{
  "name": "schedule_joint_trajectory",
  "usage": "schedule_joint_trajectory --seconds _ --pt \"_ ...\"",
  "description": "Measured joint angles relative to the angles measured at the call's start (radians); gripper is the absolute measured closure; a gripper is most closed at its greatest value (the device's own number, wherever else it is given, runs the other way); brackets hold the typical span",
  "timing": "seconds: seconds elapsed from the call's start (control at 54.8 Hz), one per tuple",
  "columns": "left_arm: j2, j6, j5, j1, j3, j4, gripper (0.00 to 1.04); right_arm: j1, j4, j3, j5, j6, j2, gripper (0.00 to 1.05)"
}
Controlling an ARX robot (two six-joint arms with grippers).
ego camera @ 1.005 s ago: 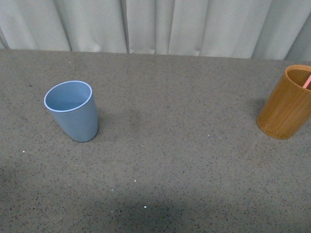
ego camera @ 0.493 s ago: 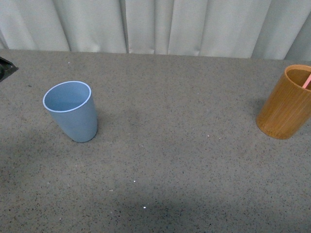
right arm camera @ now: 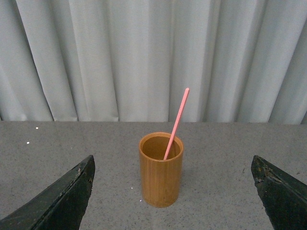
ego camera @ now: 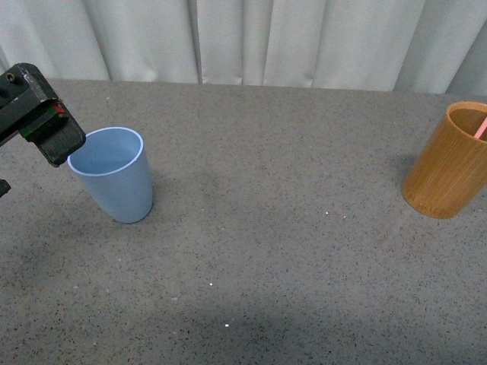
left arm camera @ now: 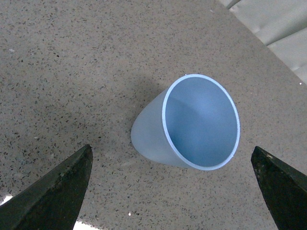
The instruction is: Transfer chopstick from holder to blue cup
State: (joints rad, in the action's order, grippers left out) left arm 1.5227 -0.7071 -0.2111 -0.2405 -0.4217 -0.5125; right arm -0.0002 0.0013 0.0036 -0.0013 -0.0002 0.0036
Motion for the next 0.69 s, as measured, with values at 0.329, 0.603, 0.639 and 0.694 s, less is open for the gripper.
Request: schedule_joint_trajectory --seconds 0.329,0.603,0.639,0.694 --pt "0.091 0.018 -0.033 -0.011 -0.027 -0.012 0.07 0.0 0.0 0.0 0.0 0.0 0.0 0.1" --pt "0.126 0.018 -0.048 -0.011 -0.034 -0.023 0.07 0.0 0.0 0.0 0.0 0.0 0.0 0.1" --pt "0.132 0.018 -0.048 -0.011 -0.036 -0.023 0.07 0.0 0.0 0.0 0.0 0.0 0.0 0.1" --pt "0.139 0.017 -0.048 -0.01 -0.039 -0.023 0.07 0.0 0.0 0.0 0.0 0.0 0.0 0.1"
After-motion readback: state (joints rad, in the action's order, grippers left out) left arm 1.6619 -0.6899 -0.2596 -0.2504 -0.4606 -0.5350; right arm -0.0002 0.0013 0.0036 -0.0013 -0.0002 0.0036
